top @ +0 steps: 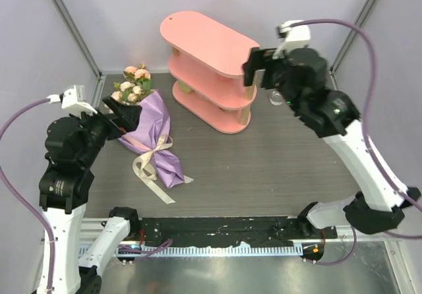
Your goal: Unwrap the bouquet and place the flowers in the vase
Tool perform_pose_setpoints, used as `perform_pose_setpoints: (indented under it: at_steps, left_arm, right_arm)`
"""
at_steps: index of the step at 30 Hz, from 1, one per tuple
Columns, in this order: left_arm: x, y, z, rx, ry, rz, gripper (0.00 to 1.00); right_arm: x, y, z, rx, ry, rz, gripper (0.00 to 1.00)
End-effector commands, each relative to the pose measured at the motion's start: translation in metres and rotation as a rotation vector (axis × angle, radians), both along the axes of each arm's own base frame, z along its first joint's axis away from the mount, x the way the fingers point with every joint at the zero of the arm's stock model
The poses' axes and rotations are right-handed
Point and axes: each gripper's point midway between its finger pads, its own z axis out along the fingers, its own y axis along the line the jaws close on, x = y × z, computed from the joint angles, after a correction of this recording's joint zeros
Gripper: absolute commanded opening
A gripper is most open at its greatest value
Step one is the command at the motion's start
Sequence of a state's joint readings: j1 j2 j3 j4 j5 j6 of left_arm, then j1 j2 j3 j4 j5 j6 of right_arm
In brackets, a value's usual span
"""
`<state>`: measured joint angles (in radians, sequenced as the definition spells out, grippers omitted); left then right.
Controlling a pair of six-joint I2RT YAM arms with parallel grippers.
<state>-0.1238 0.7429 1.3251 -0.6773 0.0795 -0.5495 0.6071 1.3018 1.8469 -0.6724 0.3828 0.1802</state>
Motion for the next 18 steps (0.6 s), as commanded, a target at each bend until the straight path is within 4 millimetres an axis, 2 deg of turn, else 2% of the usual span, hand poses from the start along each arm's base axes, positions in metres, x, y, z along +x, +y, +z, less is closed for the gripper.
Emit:
perform_pose_setpoints:
  at_steps: [1,2,3,5,7,8,9,11,12,13,14,15,16,17,18]
  left_arm:
    - [-0.015,0.019,-0.041,-0.029,0.114,0.117,1.00]
    - [-0.018,0.026,-0.050,-0.023,0.139,0.158,1.00]
    - [-0.025,0.034,-0.065,-0.009,0.188,0.199,1.00]
    - [-0.033,0.058,-0.079,0.023,0.227,0.325,1.00]
    - [-0.051,0.074,-0.086,0.055,0.242,0.398,1.00]
    - [-0.058,0.090,-0.086,0.075,0.237,0.488,1.00]
    - [-0.071,0.102,-0.086,0.084,0.235,0.550,1.00]
    - [-0.088,0.127,-0.083,0.088,0.219,0.696,1.00]
    - [-0.094,0.132,-0.084,0.096,0.220,0.720,1.00]
    - [-0.099,0.135,-0.083,0.096,0.203,0.729,1.00]
    - [-0.103,0.138,-0.083,0.102,0.192,0.745,1.00]
    - [-0.104,0.138,-0.086,0.105,0.191,0.743,1.00]
    - [-0.109,0.138,-0.085,0.096,0.168,0.736,1.00]
    - [-0.109,0.137,-0.085,0.094,0.160,0.724,1.00]
    - [-0.107,0.133,-0.089,0.098,0.159,0.697,1.00]
  right_arm:
    - [-0.007,0.071,0.000,-0.051,-0.037,0.064,1.00]
    - [-0.024,0.107,0.001,-0.042,-0.052,0.158,1.00]
    - [-0.029,0.127,-0.004,-0.047,-0.050,0.204,1.00]
    - [-0.046,0.186,-0.028,-0.044,-0.017,0.370,1.00]
    - [-0.063,0.226,-0.048,-0.002,0.041,0.526,1.00]
    - [-0.061,0.248,-0.074,-0.016,0.077,0.567,1.00]
    - [-0.067,0.263,-0.088,-0.020,0.100,0.606,1.00]
    - [-0.072,0.293,-0.131,-0.046,0.143,0.690,0.99]
    - [-0.075,0.304,-0.145,-0.053,0.146,0.723,0.97]
    - [-0.078,0.310,-0.177,-0.084,0.175,0.759,0.92]
    - [-0.080,0.329,-0.189,-0.068,0.144,0.823,0.90]
    - [-0.080,0.335,-0.204,-0.087,0.143,0.848,0.85]
    - [-0.079,0.342,-0.216,-0.108,0.137,0.864,0.73]
    - [-0.082,0.352,-0.229,-0.163,0.115,0.921,0.68]
    - [-0.081,0.362,-0.255,-0.215,0.134,0.933,0.64]
